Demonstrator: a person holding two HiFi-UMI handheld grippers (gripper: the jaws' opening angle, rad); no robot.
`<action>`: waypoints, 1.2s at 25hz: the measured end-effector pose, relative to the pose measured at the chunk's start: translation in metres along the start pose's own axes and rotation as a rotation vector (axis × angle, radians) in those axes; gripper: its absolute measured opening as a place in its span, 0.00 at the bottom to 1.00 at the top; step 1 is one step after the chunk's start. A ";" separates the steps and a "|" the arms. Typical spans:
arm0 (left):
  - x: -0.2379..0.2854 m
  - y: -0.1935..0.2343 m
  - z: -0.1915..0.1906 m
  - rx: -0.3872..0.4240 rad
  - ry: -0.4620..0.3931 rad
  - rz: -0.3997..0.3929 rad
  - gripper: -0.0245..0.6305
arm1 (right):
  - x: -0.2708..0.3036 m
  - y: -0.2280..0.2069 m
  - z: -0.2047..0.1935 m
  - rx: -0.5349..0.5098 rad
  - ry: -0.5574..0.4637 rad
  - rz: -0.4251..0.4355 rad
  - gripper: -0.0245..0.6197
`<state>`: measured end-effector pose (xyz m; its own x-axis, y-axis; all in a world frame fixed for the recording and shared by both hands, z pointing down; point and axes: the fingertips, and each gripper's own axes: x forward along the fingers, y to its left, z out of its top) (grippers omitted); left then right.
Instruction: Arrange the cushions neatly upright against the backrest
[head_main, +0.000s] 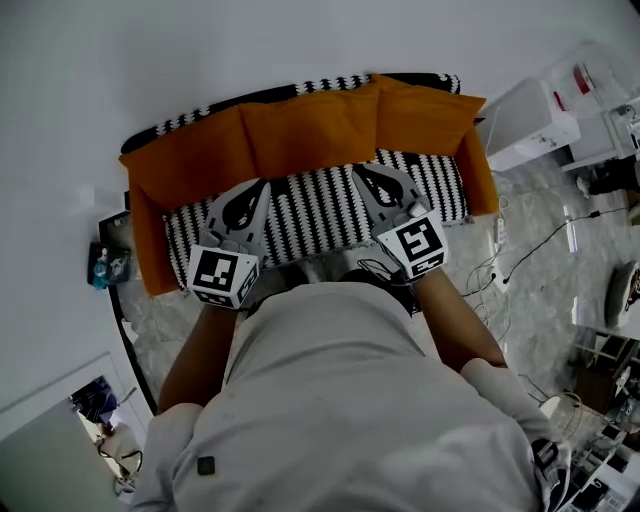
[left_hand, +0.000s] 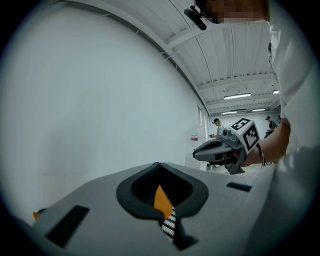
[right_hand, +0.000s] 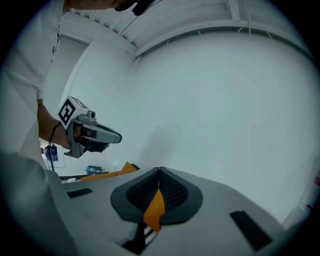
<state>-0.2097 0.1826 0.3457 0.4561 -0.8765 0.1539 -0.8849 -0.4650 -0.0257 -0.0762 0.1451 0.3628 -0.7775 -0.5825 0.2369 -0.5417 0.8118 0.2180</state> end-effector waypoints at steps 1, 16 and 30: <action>0.000 -0.004 0.001 -0.002 -0.006 0.004 0.05 | -0.005 -0.001 -0.001 -0.001 -0.002 0.003 0.08; 0.017 -0.156 -0.003 -0.041 -0.009 0.078 0.05 | -0.143 -0.016 -0.044 -0.012 -0.039 0.108 0.08; -0.005 -0.257 -0.016 -0.051 0.015 0.155 0.05 | -0.235 -0.006 -0.074 0.004 -0.070 0.175 0.08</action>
<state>0.0136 0.3083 0.3668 0.3126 -0.9352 0.1662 -0.9484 -0.3171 -0.0005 0.1336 0.2736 0.3762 -0.8803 -0.4279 0.2049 -0.3971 0.9009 0.1753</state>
